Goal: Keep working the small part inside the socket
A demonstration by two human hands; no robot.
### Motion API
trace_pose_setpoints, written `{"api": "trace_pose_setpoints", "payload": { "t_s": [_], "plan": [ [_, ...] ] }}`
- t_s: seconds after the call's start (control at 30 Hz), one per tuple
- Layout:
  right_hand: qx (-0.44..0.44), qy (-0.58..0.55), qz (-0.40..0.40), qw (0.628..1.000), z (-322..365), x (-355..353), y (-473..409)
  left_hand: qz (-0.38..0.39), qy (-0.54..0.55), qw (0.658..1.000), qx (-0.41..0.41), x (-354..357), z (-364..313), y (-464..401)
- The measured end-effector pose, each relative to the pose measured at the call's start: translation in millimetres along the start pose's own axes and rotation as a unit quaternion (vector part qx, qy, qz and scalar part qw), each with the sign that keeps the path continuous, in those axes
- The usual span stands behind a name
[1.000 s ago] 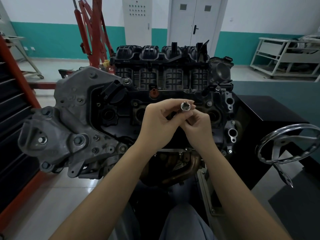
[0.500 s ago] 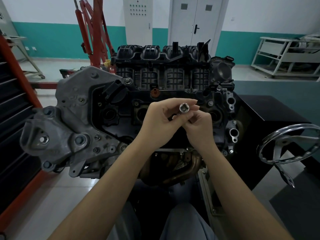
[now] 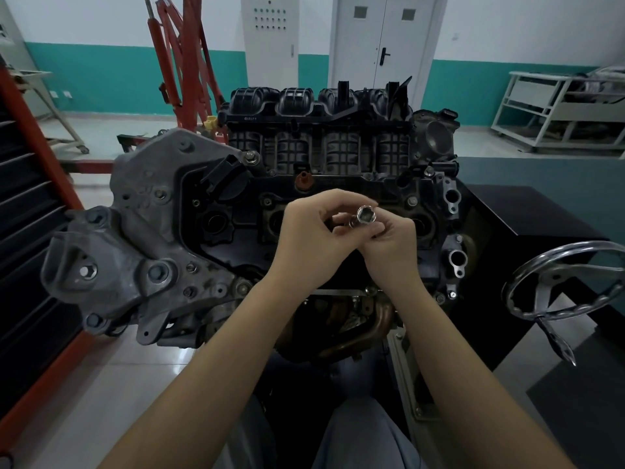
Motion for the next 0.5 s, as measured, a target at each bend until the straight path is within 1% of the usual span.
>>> {"api": "trace_pose_setpoints", "payload": {
  "t_s": [0.1, 0.2, 0.27, 0.4, 0.5],
  "plan": [
    [-0.010, 0.006, 0.010, 1.000, -0.3, 0.8, 2.7, -0.025, -0.002, 1.000, -0.004, 1.4, 0.8, 0.2],
    [-0.004, 0.002, 0.028, 1.000, 4.9, 1.0, 3.0, 0.003, 0.056, 0.998, -0.011, 0.5, 1.4, 0.9],
    [-0.001, 0.005, 0.019, 1.000, 5.2, 0.3, 1.6, 0.021, 0.074, 0.997, -0.011, -0.3, 0.5, 1.4],
    [-0.007, -0.003, -0.008, 1.000, -0.7, -1.6, 1.0, -0.008, 0.016, 1.000, 0.003, 1.5, -0.2, 0.6],
    [-0.007, -0.009, 0.004, 1.000, -1.3, -2.5, 2.8, -0.001, 0.021, 1.000, 0.011, 2.3, -0.1, 0.7]
  ]
}}
Point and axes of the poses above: each hand's wrist, its own y-axis away from the middle knuckle, its own x-axis out of the palm, z = x × y, the point moved 1 cm from there along -y, towards the middle knuckle, and after that the axes turned 1 degree about z, right-handed, at the moved point
